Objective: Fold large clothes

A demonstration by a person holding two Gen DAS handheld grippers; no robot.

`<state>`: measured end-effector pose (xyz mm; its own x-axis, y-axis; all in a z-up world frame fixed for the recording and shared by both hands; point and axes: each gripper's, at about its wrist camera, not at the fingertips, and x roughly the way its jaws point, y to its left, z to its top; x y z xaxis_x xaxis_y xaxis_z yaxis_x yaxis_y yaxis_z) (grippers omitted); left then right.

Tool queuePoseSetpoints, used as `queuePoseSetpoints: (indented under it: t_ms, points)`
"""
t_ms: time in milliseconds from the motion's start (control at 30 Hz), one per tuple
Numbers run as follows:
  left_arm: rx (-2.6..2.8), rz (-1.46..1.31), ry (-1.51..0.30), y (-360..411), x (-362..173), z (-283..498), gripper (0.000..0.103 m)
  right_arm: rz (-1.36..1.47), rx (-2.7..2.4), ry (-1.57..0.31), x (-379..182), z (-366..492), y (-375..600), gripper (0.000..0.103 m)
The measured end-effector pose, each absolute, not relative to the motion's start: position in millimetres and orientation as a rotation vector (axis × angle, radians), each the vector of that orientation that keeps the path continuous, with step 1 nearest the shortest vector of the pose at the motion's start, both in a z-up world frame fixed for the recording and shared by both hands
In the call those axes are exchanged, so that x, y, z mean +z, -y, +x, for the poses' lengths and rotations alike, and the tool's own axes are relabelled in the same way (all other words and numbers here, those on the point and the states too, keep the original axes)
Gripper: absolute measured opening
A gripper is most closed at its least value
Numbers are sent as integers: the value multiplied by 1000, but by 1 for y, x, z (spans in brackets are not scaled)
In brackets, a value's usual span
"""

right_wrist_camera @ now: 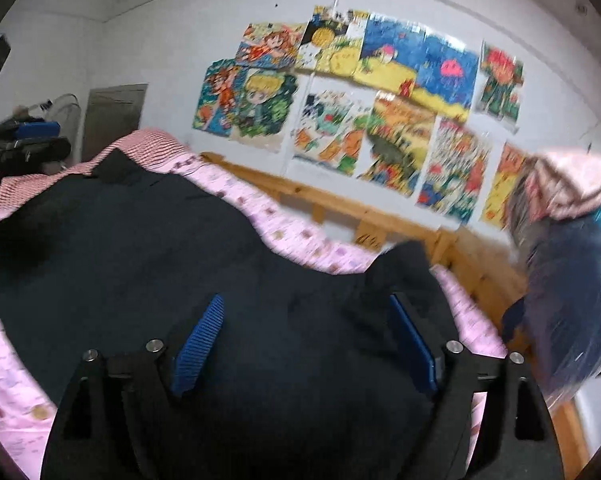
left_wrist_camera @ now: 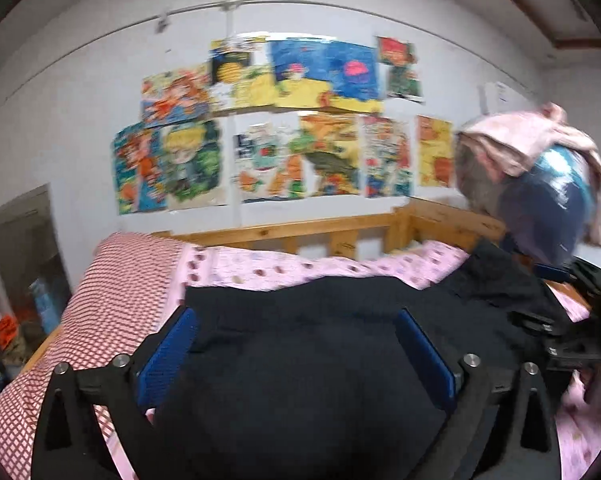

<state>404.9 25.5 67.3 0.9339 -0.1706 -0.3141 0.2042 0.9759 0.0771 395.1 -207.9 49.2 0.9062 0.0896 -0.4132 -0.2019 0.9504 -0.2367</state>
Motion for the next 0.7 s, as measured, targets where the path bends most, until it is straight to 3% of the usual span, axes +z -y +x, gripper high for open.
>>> queuePoseSetpoints:
  t_ms: [300, 700]
  points:
    - [-193, 244, -551, 1, 18, 449, 103, -194, 153, -516, 14, 429, 215, 84]
    - [-151, 179, -660, 2, 10, 511, 103, -137, 17, -690, -1, 514, 247, 84]
